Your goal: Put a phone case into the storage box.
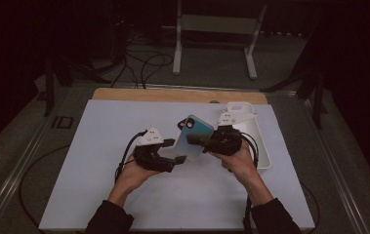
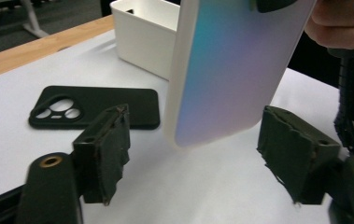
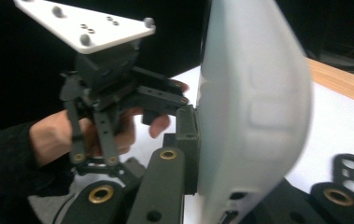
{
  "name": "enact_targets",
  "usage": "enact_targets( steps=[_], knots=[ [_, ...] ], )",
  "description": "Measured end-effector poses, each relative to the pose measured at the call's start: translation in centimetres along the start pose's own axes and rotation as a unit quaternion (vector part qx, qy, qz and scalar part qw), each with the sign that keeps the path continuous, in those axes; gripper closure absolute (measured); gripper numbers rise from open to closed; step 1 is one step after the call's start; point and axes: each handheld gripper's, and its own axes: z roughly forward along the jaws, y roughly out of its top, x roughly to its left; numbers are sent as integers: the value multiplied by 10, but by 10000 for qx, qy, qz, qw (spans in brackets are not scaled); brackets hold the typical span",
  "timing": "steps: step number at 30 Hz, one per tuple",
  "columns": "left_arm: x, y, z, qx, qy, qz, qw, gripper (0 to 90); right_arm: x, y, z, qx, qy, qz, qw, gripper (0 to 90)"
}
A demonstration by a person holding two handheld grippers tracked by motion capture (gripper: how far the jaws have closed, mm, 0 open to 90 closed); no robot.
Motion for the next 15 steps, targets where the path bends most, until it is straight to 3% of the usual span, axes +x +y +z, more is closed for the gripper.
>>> enact_targets(
  steps=[5,9,15],
  knots=[
    [-3,-1,1,2,-251,148,9996,324,10,3,2,105,339,-268,9990,866],
    [-6,-1,2,-45,-613,236,9978,406,13,5,5,162,490,-402,9979,866],
    [-8,-4,1,20,-751,421,9963,574,11,7,3,316,535,-563,9965,840]
  ],
)
